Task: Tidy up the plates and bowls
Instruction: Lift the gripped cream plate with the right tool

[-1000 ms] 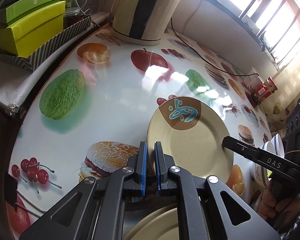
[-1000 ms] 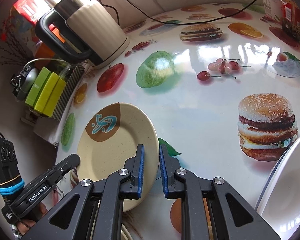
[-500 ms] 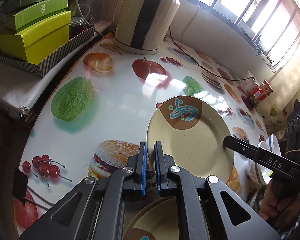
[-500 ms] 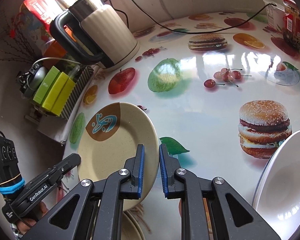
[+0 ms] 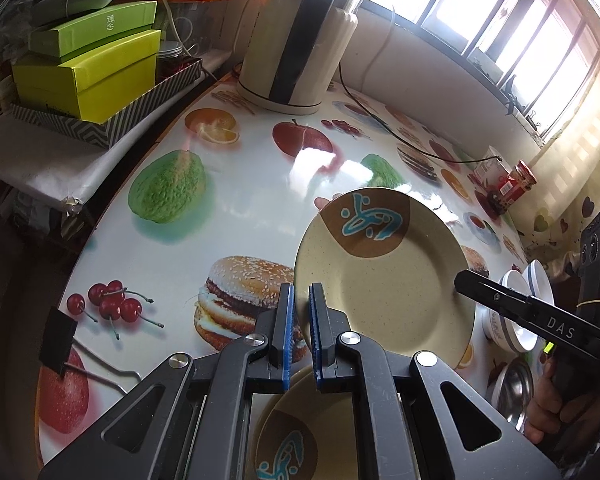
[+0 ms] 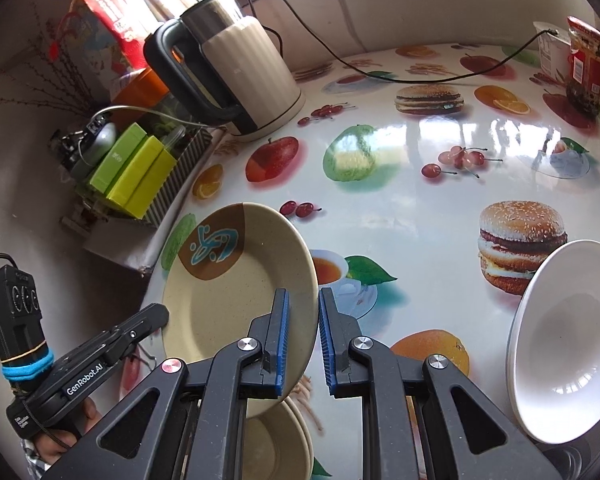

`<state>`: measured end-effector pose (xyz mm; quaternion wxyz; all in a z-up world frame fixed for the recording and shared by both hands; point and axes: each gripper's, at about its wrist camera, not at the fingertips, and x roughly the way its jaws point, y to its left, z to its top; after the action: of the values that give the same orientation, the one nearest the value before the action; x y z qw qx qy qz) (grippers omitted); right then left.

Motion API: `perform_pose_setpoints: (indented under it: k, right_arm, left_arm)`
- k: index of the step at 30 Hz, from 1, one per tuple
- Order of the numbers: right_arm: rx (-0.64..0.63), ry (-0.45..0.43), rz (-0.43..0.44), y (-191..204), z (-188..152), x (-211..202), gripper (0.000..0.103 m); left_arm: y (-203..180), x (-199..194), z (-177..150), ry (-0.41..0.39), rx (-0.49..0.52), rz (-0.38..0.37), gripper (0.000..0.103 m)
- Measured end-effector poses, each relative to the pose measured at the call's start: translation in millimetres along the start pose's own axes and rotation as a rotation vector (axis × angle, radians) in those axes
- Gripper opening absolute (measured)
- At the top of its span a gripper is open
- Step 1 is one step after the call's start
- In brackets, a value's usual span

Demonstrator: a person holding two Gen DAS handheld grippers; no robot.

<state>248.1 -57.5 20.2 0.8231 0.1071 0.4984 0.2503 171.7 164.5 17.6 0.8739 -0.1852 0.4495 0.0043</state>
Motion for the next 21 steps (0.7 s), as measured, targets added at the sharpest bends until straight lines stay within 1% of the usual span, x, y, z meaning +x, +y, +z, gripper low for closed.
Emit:
perform_pose_setpoints:
  k: [6, 8, 11, 13, 14, 16, 18, 21]
  right_arm:
    - [-0.007, 0.003, 0.009, 3.6, -14.2, -8.1, 0.015]
    - [-0.012, 0.004, 0.023, 6.3, -19.2, -10.5, 0.013]
    - [-0.033, 0.001, 0.039, 12.2, -25.6, -12.5, 0.013]
    - [-0.038, 0.012, 0.019, 12.9, -30.0, -9.5, 0.013]
    - [-0.026, 0.015, 0.024, 11.1, -31.2, -8.6, 0.013]
    - [-0.012, 0.017, 0.017, 7.9, -33.1, -7.4, 0.013]
    - [-0.021, 0.007, -0.011, 6.9, -31.5, -7.6, 0.013]
    - [0.022, 0.006, -0.017, -1.9, -26.2, -4.3, 0.013]
  left_arm:
    - [2.3, -8.8, -14.9, 0.004, -0.001, -0.008, 0.007]
    - [1.4, -12.5, -19.0, 0.002, -0.003, -0.026, 0.007]
    - [-2.3, -14.4, -23.5, -0.003, 0.007, -0.029, 0.007]
    - [-2.1, -9.0, -26.9, 0.004, 0.006, -0.019, 0.007]
    - [0.3, -6.3, -29.2, 0.019, -0.013, -0.012, 0.007]
    - [1.1, -4.7, -32.7, 0.033, -0.016, -0.024, 0.007]
    - [0.2, -6.7, -32.5, 0.015, -0.010, -0.008, 0.007]
    - [4.9, -9.5, -26.3, -0.010, -0.039, -0.028, 0.007]
